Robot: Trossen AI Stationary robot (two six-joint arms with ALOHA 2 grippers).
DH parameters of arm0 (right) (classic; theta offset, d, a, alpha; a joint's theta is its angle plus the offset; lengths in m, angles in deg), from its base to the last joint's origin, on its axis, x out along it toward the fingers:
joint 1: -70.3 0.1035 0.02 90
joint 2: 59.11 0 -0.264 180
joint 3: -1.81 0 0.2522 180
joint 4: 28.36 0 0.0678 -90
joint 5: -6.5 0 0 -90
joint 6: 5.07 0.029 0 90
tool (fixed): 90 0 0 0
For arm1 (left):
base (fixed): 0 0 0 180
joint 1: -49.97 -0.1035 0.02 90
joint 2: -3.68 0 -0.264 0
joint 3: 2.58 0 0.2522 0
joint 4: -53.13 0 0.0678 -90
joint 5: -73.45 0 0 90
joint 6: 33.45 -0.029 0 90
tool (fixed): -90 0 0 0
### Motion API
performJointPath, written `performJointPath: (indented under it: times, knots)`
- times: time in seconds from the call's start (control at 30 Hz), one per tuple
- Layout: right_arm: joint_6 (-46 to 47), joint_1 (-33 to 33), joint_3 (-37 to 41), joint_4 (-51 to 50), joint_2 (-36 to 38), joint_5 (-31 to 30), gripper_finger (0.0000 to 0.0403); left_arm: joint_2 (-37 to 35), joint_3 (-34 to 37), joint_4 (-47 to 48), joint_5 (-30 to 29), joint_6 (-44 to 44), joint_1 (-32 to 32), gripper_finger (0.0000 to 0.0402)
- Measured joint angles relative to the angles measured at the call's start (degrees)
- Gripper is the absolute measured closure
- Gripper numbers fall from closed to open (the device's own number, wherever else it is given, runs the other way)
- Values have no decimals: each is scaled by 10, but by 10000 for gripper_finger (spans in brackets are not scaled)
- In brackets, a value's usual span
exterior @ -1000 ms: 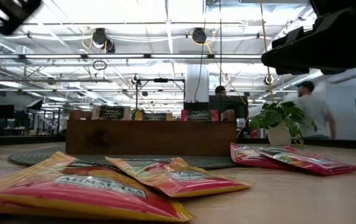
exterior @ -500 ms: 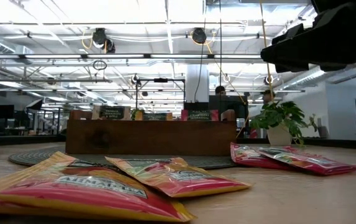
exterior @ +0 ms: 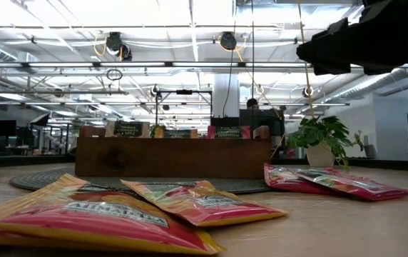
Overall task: Pick & Place Tea
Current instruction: Adjust the light brown tea sachets on the table, then put the red tea sachet into the right section of the wooden organizer
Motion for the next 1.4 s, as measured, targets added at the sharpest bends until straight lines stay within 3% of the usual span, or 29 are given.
performJointPath:
  times: [0.5, 0.83, 1.13, 1.3, 1.4]
  knots:
    - [2, 4, 0, 4, 0, 1, 319, -5, -2, 153, -9, -59, -36, 393]
    - [2, 10, 0, -3, 0, 1, 319, -25, 2, 176, -34, -124, -41, 390]
    - [2, 10, 0, -12, 0, 1, 319, -104, 3, 195, -102, -156, -40, 383]
    - [2, 20, 0, 6, 3, 1, 319, -125, 1, 161, -202, -201, -41, 383]
    - [-2, 35, 0, -28, 36, 1, 319, -123, 2, 127, -250, -273, -47, 382]
